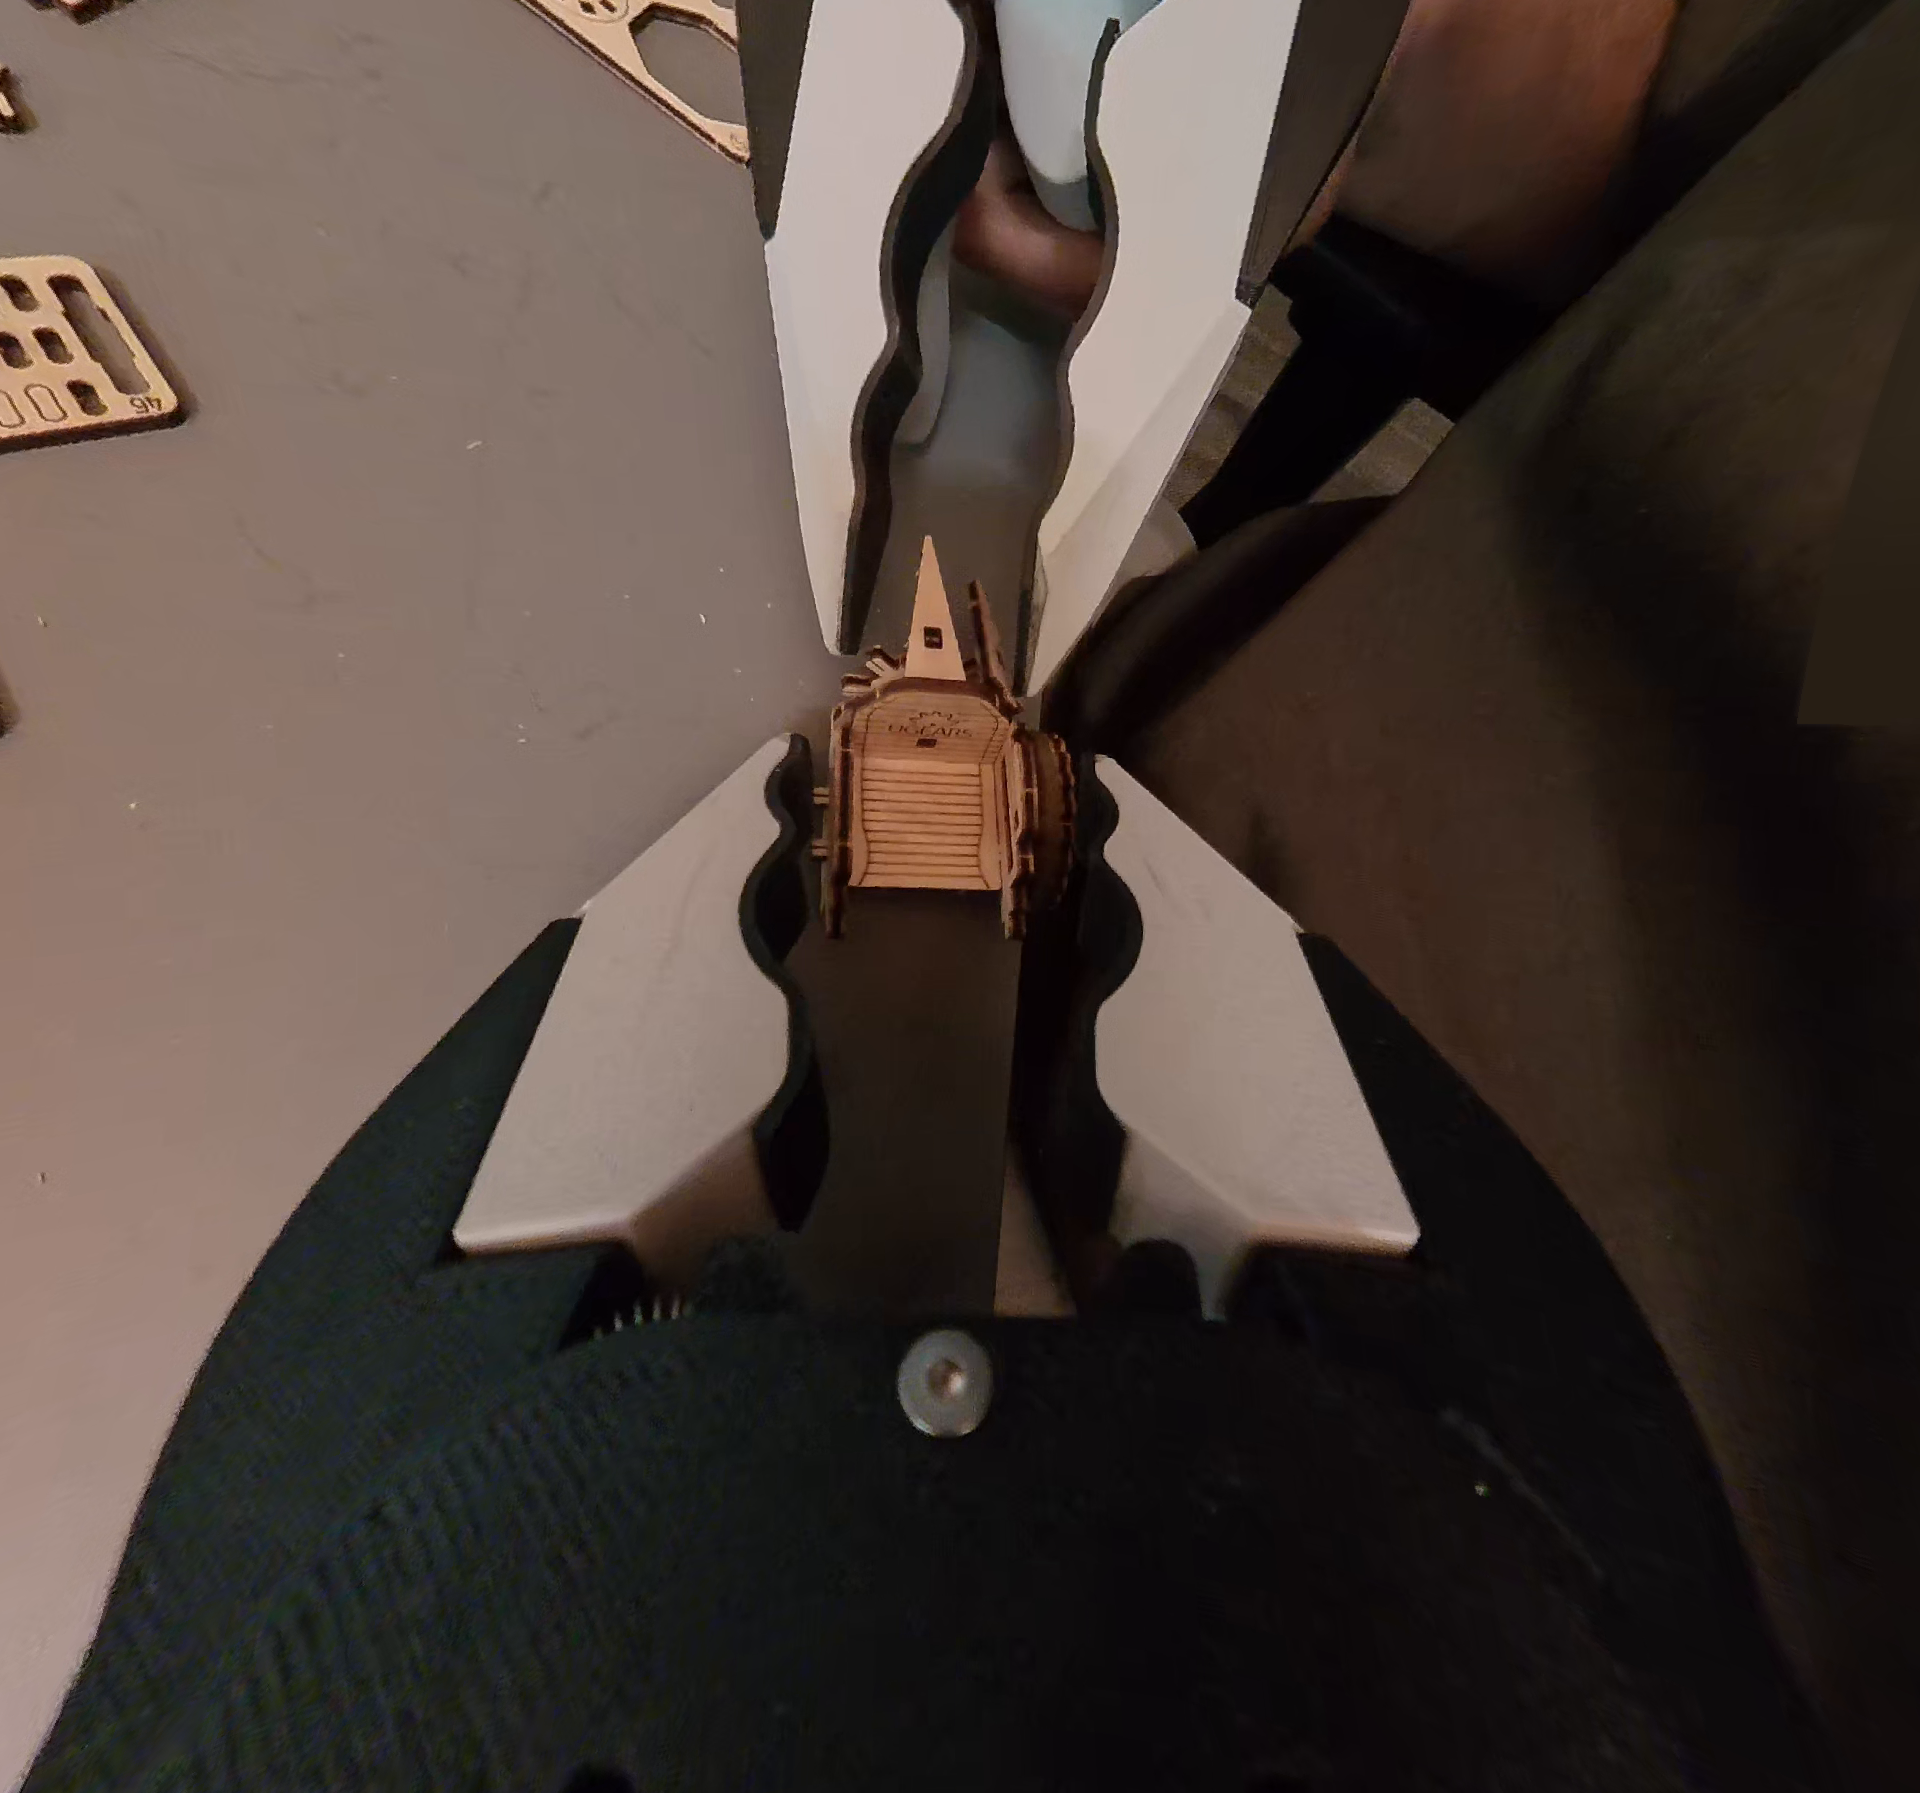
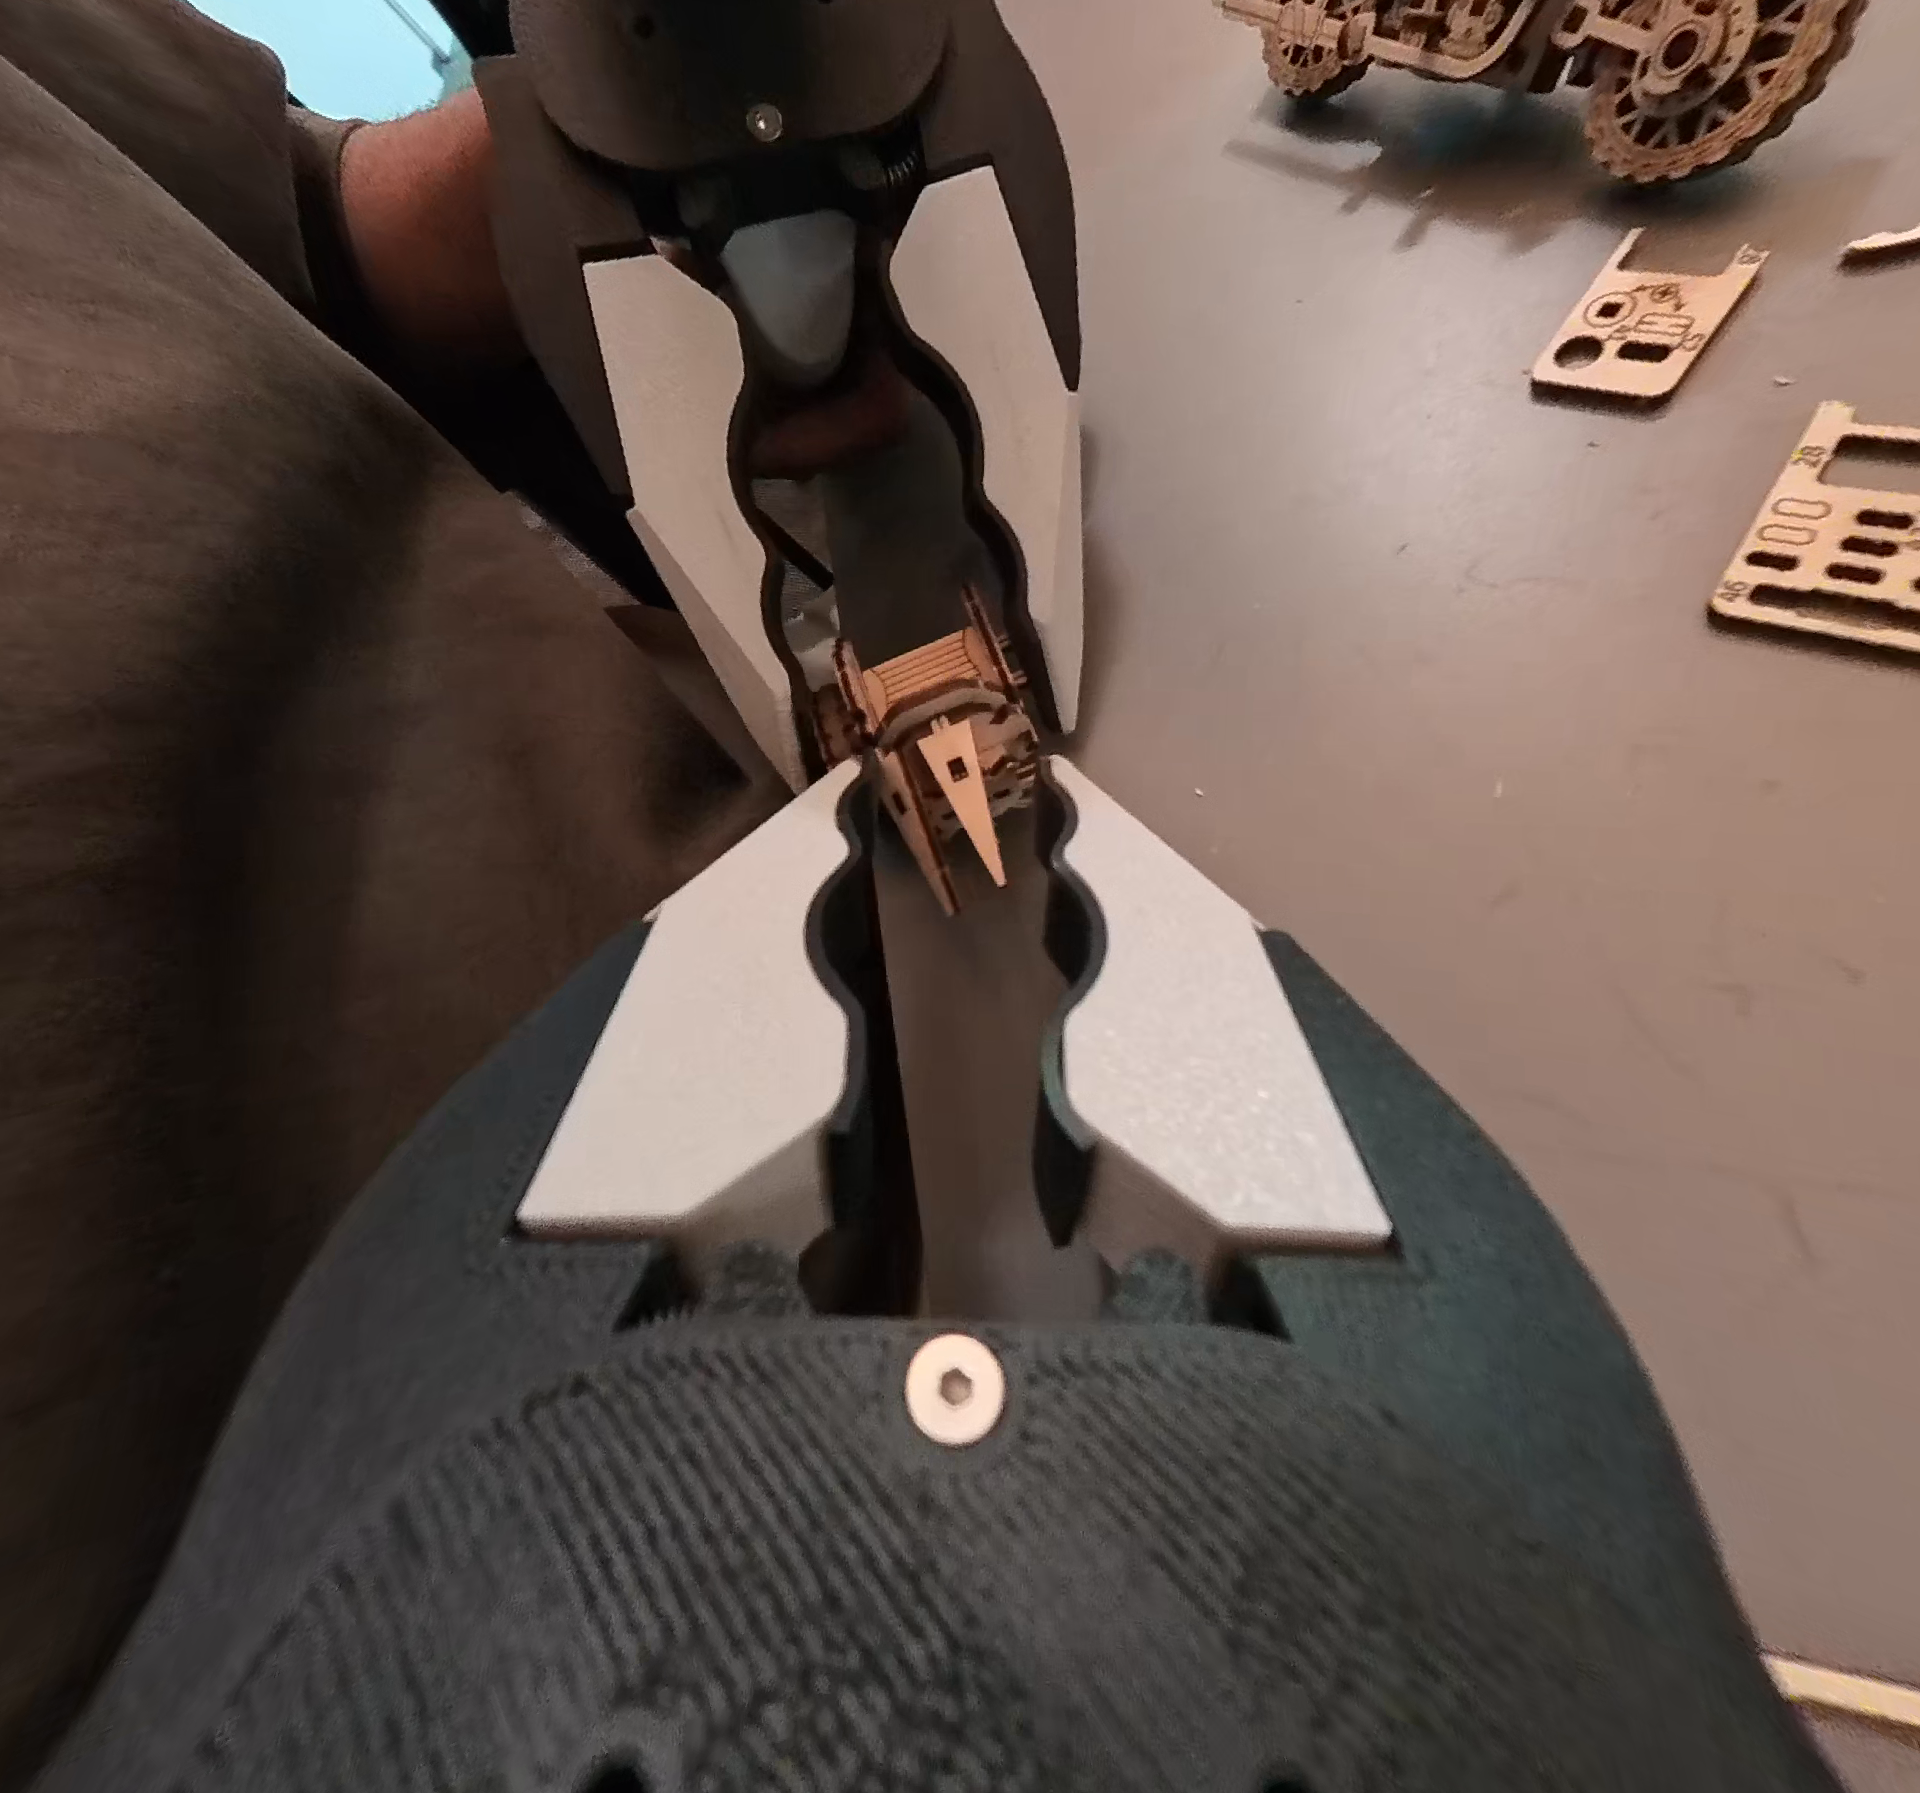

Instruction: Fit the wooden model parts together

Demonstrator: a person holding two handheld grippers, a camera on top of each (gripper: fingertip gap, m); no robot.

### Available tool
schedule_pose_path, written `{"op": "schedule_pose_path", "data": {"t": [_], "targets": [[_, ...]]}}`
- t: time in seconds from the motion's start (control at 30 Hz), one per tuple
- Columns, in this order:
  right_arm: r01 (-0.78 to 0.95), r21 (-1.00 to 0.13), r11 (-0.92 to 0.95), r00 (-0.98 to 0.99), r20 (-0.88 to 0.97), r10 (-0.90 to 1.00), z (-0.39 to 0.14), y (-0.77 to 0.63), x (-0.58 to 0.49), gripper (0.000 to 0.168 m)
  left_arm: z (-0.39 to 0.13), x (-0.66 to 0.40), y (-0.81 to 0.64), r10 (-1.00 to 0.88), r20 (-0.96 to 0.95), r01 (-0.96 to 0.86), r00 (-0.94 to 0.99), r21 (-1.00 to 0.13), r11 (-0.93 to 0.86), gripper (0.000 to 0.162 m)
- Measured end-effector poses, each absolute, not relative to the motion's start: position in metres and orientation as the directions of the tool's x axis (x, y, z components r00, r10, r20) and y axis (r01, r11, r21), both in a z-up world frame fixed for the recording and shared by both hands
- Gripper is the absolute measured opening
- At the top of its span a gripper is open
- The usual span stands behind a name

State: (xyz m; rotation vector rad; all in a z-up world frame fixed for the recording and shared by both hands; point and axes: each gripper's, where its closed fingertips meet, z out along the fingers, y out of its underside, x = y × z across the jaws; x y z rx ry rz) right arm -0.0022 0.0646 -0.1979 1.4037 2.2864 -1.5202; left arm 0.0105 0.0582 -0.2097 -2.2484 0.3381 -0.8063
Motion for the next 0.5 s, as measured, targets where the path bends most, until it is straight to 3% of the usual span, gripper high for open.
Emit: {"op": "schedule_pose_path", "data": {"t": [0.5], "targets": [[0.768, -0.638, 0.061, -0.534, -0.584, 0.612, -0.1991, 0.0626, -0.0013, 0.026, -0.2097, 0.0109, 0.0584, -0.454, 0.439, -0.014, 0.775, -0.707, -0.707, 0.049]]}}
